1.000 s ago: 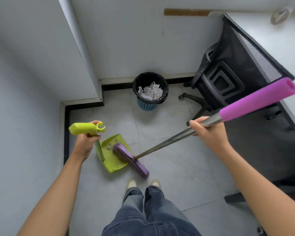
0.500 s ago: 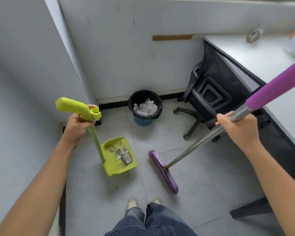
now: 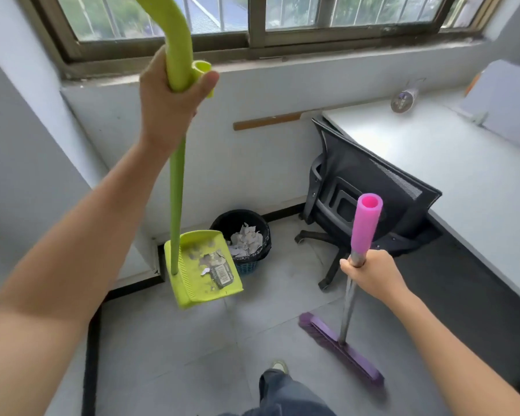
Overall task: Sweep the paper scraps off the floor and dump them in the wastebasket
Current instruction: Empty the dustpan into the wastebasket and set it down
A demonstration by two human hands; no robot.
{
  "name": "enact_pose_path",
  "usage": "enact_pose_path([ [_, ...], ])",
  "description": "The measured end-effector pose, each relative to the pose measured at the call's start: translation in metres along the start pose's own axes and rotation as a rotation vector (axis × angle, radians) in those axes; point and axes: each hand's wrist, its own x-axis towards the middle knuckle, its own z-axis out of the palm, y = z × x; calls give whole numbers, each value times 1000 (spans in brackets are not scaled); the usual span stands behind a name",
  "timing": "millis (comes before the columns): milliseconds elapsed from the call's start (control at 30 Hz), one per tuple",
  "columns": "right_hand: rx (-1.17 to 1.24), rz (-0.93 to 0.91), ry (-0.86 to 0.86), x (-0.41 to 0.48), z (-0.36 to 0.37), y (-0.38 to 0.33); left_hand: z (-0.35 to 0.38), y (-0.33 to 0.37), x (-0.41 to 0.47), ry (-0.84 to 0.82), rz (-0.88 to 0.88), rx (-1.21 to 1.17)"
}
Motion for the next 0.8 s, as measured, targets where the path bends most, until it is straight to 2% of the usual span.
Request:
enact_pose_path([
  [167, -12, -12, -10, 37, -15, 11, 84, -24, 27, -179, 95, 50],
  [233, -11, -5, -4, 45, -19, 17, 114, -45, 21, -300, 102, 87],
  [300, 1, 19, 5, 49, -22, 23, 141, -69, 7, -501, 88, 130],
  [400, 20, 59, 56, 55, -28, 32, 177, -106, -22, -889, 135, 150],
  [467, 25, 95, 104, 61, -32, 38, 197, -117, -38, -1153, 97, 182],
  [500, 26, 120, 125, 63, -34, 39, 204, -121, -45, -1226, 81, 233],
  [600, 41, 173, 186, 66, -38, 40, 218, -136, -44, -1253, 42, 344],
  [700, 63, 190, 210, 67, -37, 38, 218, -142, -33, -1308, -14, 322],
  [800, 68, 189, 207, 70, -33, 35, 217, -149, -27, -1311, 56, 305],
])
